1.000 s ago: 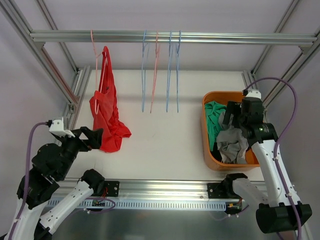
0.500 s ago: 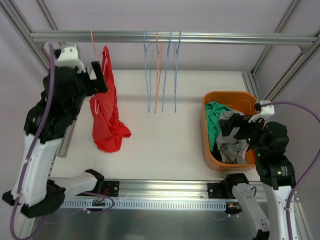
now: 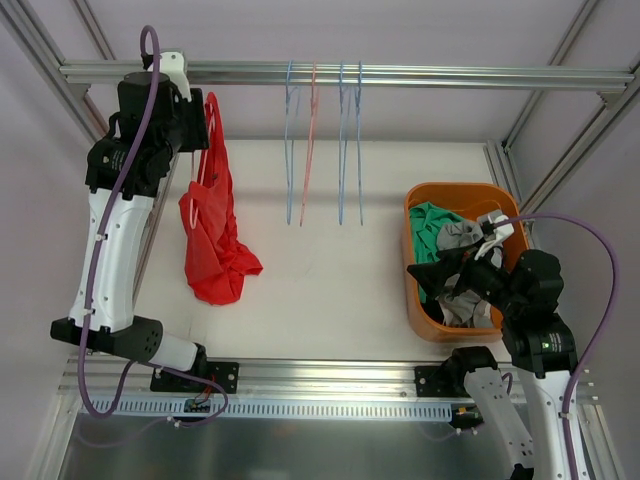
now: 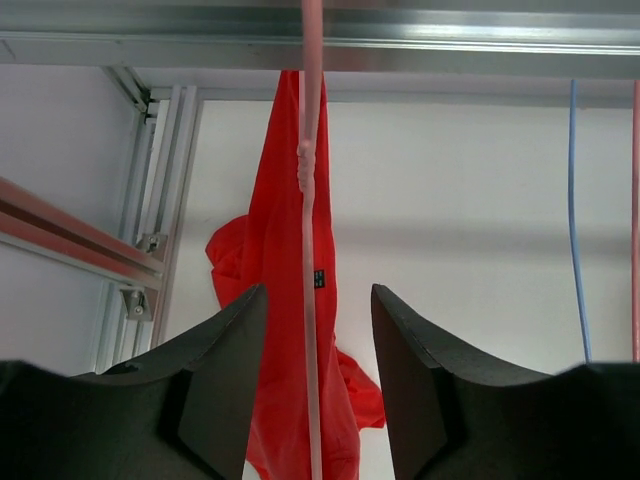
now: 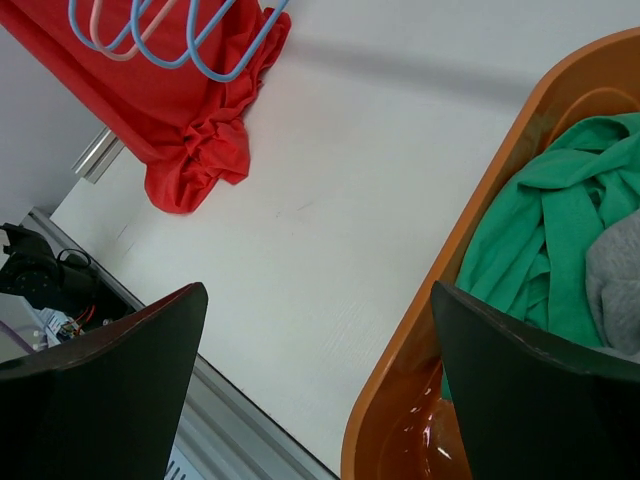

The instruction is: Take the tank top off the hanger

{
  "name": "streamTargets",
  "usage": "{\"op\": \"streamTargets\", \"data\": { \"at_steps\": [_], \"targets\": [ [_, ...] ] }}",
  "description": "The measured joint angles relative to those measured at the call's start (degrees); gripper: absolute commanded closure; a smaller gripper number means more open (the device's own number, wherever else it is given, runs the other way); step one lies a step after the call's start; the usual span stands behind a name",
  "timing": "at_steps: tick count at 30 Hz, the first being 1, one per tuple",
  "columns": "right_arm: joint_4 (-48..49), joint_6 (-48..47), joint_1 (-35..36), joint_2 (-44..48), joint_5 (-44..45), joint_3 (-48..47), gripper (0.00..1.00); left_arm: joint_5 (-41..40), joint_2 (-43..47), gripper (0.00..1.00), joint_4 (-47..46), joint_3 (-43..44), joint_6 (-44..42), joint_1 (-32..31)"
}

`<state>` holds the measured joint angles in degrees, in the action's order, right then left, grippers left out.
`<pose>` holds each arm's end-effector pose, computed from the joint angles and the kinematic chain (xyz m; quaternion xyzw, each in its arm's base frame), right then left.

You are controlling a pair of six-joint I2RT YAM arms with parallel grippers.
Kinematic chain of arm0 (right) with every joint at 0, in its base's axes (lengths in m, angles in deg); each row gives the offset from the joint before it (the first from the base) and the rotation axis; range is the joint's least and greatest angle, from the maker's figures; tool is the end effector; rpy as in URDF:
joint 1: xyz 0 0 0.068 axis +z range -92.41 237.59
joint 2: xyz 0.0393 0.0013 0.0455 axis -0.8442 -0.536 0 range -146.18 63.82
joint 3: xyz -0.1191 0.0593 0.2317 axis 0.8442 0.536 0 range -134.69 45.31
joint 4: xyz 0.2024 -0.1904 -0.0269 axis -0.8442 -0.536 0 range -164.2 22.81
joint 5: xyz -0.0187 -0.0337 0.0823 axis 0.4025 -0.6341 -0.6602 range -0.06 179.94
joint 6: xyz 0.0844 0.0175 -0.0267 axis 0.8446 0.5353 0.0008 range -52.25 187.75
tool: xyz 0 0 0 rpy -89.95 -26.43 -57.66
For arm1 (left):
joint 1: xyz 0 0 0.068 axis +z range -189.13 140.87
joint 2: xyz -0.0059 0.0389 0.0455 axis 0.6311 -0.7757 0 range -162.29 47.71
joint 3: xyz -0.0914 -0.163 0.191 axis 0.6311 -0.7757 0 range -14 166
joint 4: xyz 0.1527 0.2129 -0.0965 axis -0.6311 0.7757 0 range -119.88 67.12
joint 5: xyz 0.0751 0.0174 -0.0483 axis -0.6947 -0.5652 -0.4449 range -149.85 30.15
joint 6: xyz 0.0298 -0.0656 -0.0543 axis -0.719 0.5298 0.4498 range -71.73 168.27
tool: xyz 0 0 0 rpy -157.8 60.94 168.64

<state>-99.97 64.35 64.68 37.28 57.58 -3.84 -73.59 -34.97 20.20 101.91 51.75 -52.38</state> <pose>0.1429 0.0614 0.3606 -0.2454 0.7172 0.2334 0.6090 0.3165 -0.0548 0.5203 -0.0031 0.8004 0.0089 0.5993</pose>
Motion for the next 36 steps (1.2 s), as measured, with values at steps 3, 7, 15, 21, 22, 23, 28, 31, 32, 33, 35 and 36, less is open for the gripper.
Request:
{"op": "streamTargets", "data": {
  "at_steps": [3, 7, 15, 21, 22, 23, 28, 31, 32, 33, 35, 36],
  "targets": [
    [0.55, 0.26, 0.00, 0.00, -1.14, 0.00, 0.01, 1.38, -0.26, 0.54, 0.02, 0.00, -0.09, 1.49],
    [1.11, 0.79, 0.00, 0.04, -2.16, 0.00, 0.02, 3.21, -0.74, 0.71, 0.00, -0.59, -0.07, 2.86],
    [1.88, 1.62, 0.00, 0.02, -3.08, 0.00, 0.02, 4.24, -3.13, 1.00, 0.02, -1.55, -0.20, 3.23],
    [2.97, 2.29, 0.00, 0.02, -3.28, 0.00, 0.02, 4.28, -3.13, 1.00, 0.26, -1.29, -0.13, 3.26],
    [3.23, 2.36, 0.00, 0.02, -3.41, 0.00, 0.02, 4.31, -3.13, 1.00, 0.39, -1.18, -0.02, 3.26],
    [3.52, 2.60, 0.00, 0.02, -3.56, 0.00, 0.02, 4.37, -3.13, 1.00, 0.55, -0.96, 0.13, 3.26],
    [4.50, 3.91, 0.00, 0.02, -4.17, 0.00, 0.02, 5.90, -2.25, 1.00, 0.96, 0.11, 1.49, 3.26],
    [4.96, 4.44, 0.00, 0.02, -4.42, 0.00, 0.02, 7.32, -0.92, 1.00, 0.52, 0.22, 2.29, 3.26],
    [5.11, 4.52, 0.00, 0.02, -4.50, 0.00, 0.02, 7.76, -0.46, 1.00, 0.33, 0.22, 2.62, 3.26],
    [5.20, 4.68, 0.00, 0.02, -4.55, 0.00, 0.02, 8.31, 0.04, 1.00, 0.09, 0.20, 3.02, 3.26],
    [5.27, 4.87, 0.00, 0.02, -4.59, 0.00, 0.02, 9.42, 1.14, 1.00, -0.61, -0.15, 3.58, 3.26],
    [5.38, 4.94, 0.00, 0.02, -4.61, 0.00, 0.02, 9.90, 1.79, 1.00, -1.11, -0.63, 3.87, 3.26]
  ]
}}
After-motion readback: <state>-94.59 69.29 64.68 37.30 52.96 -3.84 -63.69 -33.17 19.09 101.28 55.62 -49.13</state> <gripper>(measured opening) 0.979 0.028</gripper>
